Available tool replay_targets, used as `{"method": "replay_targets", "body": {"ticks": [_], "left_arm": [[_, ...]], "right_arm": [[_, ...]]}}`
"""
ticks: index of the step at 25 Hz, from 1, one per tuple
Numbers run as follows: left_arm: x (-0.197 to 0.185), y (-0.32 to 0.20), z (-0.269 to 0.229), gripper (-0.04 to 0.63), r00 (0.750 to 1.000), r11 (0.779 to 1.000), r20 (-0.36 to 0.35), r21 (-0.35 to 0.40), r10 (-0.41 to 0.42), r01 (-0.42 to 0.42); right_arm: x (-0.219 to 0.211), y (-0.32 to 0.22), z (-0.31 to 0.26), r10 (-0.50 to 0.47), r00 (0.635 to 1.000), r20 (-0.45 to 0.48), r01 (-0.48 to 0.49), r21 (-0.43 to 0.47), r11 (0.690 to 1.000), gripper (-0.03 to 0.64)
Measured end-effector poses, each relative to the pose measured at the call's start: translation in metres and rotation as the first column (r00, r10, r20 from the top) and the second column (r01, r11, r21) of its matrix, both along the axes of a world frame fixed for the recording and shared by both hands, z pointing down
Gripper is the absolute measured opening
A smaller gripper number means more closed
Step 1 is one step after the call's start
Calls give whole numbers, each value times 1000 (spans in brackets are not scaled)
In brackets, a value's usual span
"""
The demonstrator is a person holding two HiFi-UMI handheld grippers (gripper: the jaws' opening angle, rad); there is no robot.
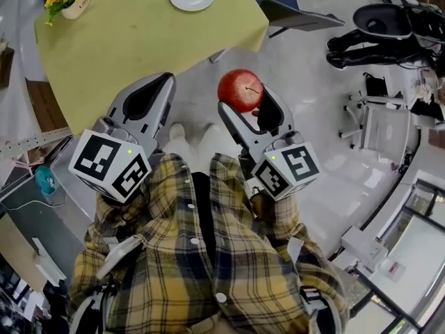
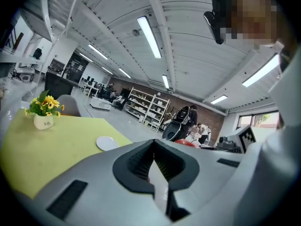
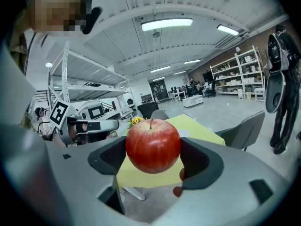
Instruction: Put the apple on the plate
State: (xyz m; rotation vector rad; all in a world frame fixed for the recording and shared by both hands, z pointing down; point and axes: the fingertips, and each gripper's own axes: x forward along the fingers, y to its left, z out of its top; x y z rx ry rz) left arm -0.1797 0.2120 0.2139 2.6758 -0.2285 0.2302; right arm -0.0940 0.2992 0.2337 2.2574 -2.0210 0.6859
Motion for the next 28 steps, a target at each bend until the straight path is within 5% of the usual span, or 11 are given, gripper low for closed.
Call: {"method": "replay_targets", "body": {"ticks": [16,28], "left_arm": [[75,-54,-7,9,988,988,-11,22,-155,155],[146,-71,-15,9,931,929,-31,47,-365,366]], "right_arm": [[93,-59,-4,-116,993,24,116,28,993,357],[194,-84,-14,-286,958,2,286,61,956,357]]}}
